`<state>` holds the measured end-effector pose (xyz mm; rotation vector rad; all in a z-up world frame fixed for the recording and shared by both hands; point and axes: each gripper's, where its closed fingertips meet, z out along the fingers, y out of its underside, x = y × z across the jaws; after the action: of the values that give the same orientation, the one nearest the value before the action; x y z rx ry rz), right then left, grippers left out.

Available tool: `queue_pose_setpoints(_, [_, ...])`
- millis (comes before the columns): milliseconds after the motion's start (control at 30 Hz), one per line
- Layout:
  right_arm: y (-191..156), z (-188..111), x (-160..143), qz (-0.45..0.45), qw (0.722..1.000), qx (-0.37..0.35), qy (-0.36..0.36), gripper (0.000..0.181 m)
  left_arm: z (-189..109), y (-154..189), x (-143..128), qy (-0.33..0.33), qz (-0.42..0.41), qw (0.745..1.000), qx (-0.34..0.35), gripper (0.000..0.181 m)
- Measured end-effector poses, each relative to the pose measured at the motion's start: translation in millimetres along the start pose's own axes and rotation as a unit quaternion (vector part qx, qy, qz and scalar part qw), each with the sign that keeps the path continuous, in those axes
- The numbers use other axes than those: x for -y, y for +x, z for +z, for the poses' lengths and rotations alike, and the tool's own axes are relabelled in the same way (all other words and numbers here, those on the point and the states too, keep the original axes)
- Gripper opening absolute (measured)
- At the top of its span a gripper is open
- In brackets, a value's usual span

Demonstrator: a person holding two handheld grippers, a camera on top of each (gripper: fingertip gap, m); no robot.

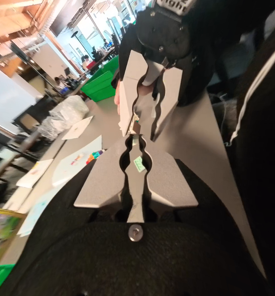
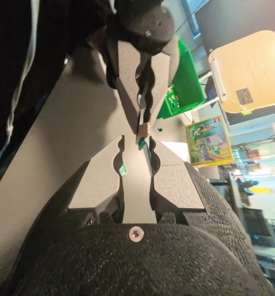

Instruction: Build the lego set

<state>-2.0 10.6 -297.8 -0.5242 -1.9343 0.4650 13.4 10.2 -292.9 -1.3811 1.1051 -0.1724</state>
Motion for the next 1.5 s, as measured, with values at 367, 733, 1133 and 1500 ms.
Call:
queue_pose_setpoints(367, [10.3, -5.6, 10.6, 0.119, 0.991, 0.014, 0.059, 0.005, -5.1, -4.6, 7.6, 0.037, -0.066, 0.997, -0.022, 0.006])
queue_pose_setpoints(733, [12.7, -7.7, 7.9, -0.022, 0.997, -0.069, 0.034, 0.016, -5.3, -5.1, 9.1, 0.022, 0.050, 0.998, 0.030, 0.006])
queue_pose_setpoints(1133, [9.0, -12.6, -0.4, -0.190, 0.975, -0.116, 0.002, 0.006, -1.9, -9.5, 4.3, 0.030, -0.111, 0.993, -0.016, 0.041])
queue_pose_setpoints(1500, [1.6, -4.7, 0.3, -0.276, 0.953, -0.120, 0.001, 0.005, 2.8, 3.5, -2.7, 0.026, -0.249, 0.960, -0.125, 0.032])
